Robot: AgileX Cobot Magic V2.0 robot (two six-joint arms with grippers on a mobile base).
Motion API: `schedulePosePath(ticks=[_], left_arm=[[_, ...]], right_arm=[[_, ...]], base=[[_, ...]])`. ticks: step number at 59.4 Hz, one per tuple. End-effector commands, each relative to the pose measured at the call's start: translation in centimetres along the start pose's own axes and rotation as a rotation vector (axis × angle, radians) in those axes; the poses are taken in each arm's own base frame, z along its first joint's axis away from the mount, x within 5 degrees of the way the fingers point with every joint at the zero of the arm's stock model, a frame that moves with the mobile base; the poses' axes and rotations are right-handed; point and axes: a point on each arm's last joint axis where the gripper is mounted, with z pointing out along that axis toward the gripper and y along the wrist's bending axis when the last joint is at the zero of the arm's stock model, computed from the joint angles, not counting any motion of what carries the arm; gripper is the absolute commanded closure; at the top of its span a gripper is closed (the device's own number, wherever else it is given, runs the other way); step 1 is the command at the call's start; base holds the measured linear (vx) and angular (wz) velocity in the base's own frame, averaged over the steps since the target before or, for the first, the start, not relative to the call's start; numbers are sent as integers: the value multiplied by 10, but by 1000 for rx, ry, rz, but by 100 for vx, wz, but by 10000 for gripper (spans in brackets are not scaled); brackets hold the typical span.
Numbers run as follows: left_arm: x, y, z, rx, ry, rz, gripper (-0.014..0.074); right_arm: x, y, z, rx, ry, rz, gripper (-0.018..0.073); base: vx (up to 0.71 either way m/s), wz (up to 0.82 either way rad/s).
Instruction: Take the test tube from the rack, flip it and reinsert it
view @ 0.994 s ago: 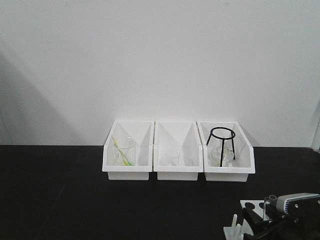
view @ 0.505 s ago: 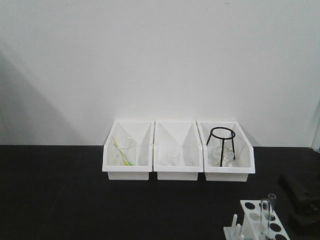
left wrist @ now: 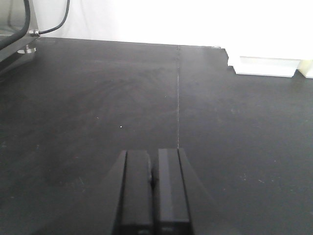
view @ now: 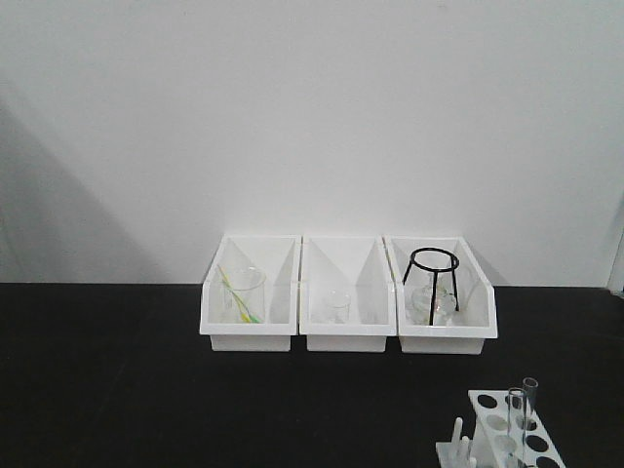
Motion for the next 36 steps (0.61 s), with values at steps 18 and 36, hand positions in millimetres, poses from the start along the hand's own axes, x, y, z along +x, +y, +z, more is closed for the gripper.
schedulePosePath(ticks=[18, 36], left_arm=[[-8, -2, -1, 23, -96, -3, 603], [-8, -2, -1, 23, -96, -3, 603]], right_arm=[[-17, 2, -3, -22, -104, -8, 45], [-10, 2, -27, -13, -179, -126, 148]], base=[[0, 0], [0, 0]])
